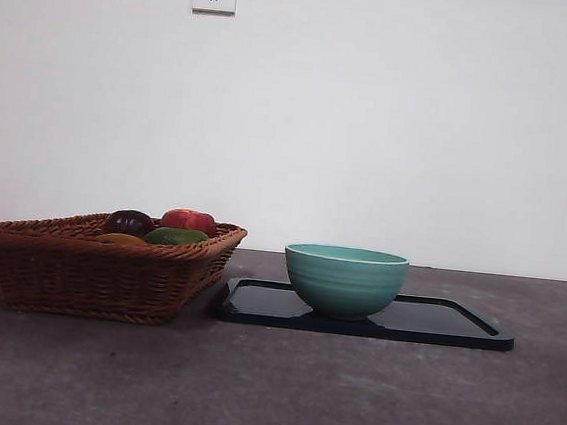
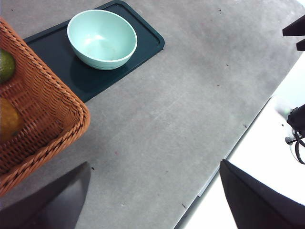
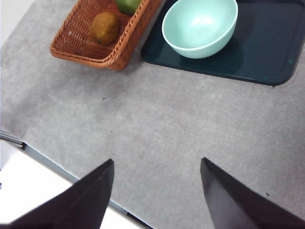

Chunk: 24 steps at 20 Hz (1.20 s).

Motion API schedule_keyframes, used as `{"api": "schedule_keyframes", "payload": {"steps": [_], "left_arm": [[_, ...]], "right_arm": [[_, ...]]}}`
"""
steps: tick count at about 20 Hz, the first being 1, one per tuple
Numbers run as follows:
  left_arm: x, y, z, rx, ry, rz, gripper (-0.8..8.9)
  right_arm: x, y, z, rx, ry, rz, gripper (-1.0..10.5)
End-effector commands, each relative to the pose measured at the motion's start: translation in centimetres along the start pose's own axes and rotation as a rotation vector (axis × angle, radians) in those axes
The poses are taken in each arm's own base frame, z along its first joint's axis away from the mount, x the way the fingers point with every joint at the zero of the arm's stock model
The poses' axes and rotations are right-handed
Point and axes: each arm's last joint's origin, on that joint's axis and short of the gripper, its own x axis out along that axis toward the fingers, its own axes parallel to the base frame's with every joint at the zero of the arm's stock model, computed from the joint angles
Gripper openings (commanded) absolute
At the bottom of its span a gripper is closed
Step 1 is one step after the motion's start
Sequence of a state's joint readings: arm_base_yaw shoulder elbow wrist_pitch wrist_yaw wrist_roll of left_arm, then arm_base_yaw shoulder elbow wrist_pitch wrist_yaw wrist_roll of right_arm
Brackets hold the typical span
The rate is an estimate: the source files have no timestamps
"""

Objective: Pick up the wifruite, put it on the bowl, pick up the plate, put it on desk

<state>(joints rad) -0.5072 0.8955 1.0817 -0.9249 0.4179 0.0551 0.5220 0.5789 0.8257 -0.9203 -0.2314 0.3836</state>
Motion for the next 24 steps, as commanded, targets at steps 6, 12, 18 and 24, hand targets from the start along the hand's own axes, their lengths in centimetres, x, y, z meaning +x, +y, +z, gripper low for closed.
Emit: {"api": "schedule_keyframes", "payload": {"steps": [6,12,18,24], "left_arm": [[-0.1,-0.1,0.3,0.022,-0.011,-0.006,4.33],[-0.1,-0.1,0.3,0.021,-0.008,-0.007,4.33],[-0.1,-0.1,0.3,0.021,-0.009,-0.007,4.33],[-0.1,-0.1,0.3,0.021,-0.009,-0.007,4.33]], "right_arm": [[0.2,0.5,1.4,0.044,-0.106,0.025,3.0],[3.6,0.3,4.9,0.088,-0.073,-0.056,3.4],[7.8,-1.2,12.9,0.054,-0.021,-0.175,3.4],[13.7,-4.3,18.0,0.054,0.078,-0.247,3.4]]}}
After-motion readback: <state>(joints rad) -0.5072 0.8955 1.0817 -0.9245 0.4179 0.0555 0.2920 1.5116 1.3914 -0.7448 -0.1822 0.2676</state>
